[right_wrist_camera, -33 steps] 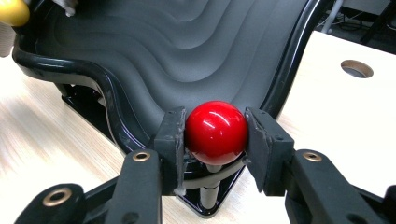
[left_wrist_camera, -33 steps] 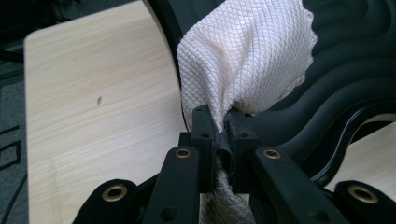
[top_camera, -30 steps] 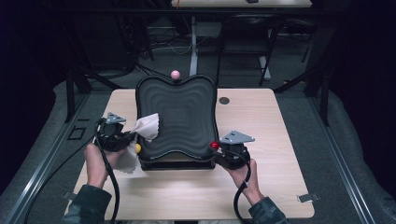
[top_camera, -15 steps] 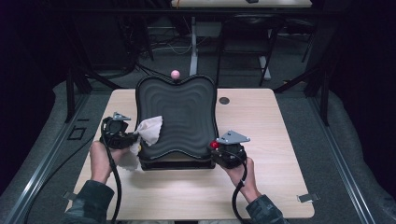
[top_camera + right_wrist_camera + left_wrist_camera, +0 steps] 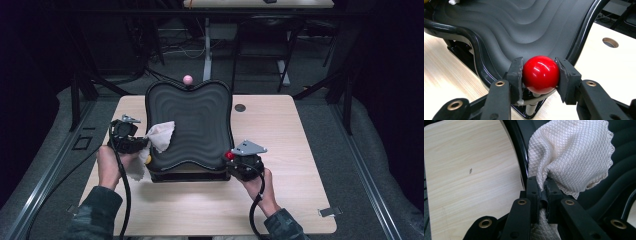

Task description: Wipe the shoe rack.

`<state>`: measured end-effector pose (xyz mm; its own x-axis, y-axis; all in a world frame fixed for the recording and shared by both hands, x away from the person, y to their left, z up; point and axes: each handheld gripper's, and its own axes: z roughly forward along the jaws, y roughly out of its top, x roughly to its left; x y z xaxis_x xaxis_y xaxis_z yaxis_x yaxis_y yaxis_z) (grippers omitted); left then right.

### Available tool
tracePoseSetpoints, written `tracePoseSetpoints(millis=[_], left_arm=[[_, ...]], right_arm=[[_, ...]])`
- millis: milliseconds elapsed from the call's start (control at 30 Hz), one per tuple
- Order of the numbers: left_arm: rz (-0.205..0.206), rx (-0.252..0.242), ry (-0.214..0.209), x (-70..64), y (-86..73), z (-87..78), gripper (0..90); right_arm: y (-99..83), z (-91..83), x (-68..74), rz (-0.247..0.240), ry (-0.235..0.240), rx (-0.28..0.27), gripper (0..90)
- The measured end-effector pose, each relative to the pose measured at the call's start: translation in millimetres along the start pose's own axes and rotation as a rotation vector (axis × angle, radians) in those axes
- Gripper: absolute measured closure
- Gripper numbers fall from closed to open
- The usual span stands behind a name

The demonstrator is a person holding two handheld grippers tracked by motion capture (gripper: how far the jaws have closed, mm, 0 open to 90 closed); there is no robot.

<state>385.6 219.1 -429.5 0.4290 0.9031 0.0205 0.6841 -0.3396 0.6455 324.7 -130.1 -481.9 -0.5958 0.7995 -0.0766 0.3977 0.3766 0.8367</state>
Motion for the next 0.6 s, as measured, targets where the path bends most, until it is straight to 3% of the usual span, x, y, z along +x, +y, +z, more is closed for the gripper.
tracePoseSetpoints(millis=[300, 600], left_arm=[[-0.036, -0.016, 0.016, 9.4, 21.5, 5.2, 83.9], [-0.025, -0.013, 0.06, 17.0, 50.1, 11.2, 84.0]], right_arm=[[-0.8, -0.5, 0.2, 0.002, -0.002, -0.002, 60.1], [-1.3, -0.4, -0.1, 0.001, 0.005, -0.006, 60.1]])
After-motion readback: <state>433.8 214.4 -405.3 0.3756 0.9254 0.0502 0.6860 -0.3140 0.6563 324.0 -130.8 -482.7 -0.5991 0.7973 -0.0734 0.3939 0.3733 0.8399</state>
